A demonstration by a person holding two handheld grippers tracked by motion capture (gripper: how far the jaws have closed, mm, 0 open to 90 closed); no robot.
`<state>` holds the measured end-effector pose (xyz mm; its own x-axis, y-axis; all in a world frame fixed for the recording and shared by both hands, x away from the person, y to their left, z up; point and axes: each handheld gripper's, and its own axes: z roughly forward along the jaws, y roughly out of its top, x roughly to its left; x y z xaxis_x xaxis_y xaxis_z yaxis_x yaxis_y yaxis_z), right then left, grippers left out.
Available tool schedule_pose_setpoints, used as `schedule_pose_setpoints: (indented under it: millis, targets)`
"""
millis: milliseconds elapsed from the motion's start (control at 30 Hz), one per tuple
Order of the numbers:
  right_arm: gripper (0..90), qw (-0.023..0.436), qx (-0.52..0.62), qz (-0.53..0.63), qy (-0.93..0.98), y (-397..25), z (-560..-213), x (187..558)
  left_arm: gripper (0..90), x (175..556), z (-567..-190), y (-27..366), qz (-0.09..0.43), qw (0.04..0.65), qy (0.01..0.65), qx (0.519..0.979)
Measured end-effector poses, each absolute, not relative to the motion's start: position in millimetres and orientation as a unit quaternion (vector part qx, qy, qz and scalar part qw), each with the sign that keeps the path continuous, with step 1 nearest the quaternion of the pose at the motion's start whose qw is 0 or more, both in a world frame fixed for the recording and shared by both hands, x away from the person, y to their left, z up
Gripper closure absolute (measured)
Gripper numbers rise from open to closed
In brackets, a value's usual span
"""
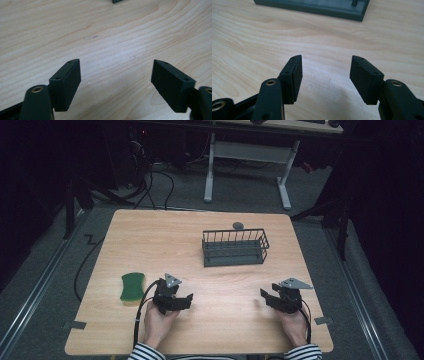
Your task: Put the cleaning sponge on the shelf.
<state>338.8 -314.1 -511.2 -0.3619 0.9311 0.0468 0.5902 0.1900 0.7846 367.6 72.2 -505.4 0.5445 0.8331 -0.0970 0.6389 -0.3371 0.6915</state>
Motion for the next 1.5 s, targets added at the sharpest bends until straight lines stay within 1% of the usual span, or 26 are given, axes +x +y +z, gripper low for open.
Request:
schedule_pose_setpoints:
  millis: [33, 100, 167, 267, 300, 367, 467, 667, 867, 1033, 1167, 1367, 1467, 1500]
  targets:
    - [43.0, 0.229, 0.516, 0.376, 0.735, -315.0, -509.5, 340.1, 29.5, 369.9, -503.5, 71.5, 0.134, 0.348, 0.456, 0.808]
    - [42.8, 0.223, 0.517, 0.376, 0.735, -316.3, -505.0, 343.1, 30.0, 373.1, -499.1, 70.6, 0.125, 0.351, 0.455, 0.809]
    - [42.8, 0.226, 0.512, 0.386, 0.733, -317.6, -500.9, 345.4, 31.5, 376.8, -493.7, 68.6, 0.128, 0.349, 0.448, 0.813]
    - [42.8, 0.219, 0.514, 0.388, 0.733, -319.3, -493.6, 350.1, 32.6, 381.6, -487.5, 66.0, 0.129, 0.348, 0.441, 0.817]
    - [42.8, 0.219, 0.511, 0.392, 0.733, -320.4, -490.7, 351.7, 33.6, 386.2, -480.9, 63.7, 0.118, 0.358, 0.437, 0.817]
    - [42.8, 0.207, 0.513, 0.399, 0.731, -321.4, -483.6, 354.7, 34.1, 391.3, -474.0, 59.7, 0.11, 0.358, 0.429, 0.822]
    - [42.8, 0.21, 0.507, 0.406, 0.731, -322.2, -473.4, 360.7, 34.8, 399.4, -463.3, 53.9, 0.117, 0.351, 0.422, 0.828]
    - [43.4, 0.203, 0.513, 0.41, 0.726, -327.9, -459.7, 379.0, 35.2, 417.3, -442.7, 42.7, 0.13, 0.362, 0.412, 0.826]
    - [44.8, 0.204, 0.523, 0.413, 0.717, -336.2, -446.3, 395.2, 37.8, 435.2, -427.1, 31.8, 0.142, 0.367, 0.403, 0.826]
    - [45.5, 0.205, 0.53, 0.413, 0.712, -341.2, -435.2, 409.1, 38.3, 449.0, -422.2, 27.5, 0.151, 0.371, 0.405, 0.821]
    - [45.8, 0.199, 0.534, 0.417, 0.708, -342.3, -429.2, 418.9, 39.6, 456.9, -418.1, 25.6, 0.149, 0.382, 0.411, 0.814]
    - [49.0, 0.192, 0.545, 0.407, 0.707, -339.0, -420.0, 447.9, 41.1, 481.3, -409.8, 13.9, 0.152, 0.382, 0.421, 0.809]
    - [50.2, 0.188, 0.552, 0.393, 0.711, -337.3, -418.7, 459.3, 41.5, 490.5, -410.2, 8.9, 0.161, 0.373, 0.425, 0.809]
    - [50.2, 0.187, 0.556, 0.389, 0.71, -336.9, -418.8, 462.9, 41.8, 493.1, -410.9, 8.8, 0.169, 0.378, 0.43, 0.802]
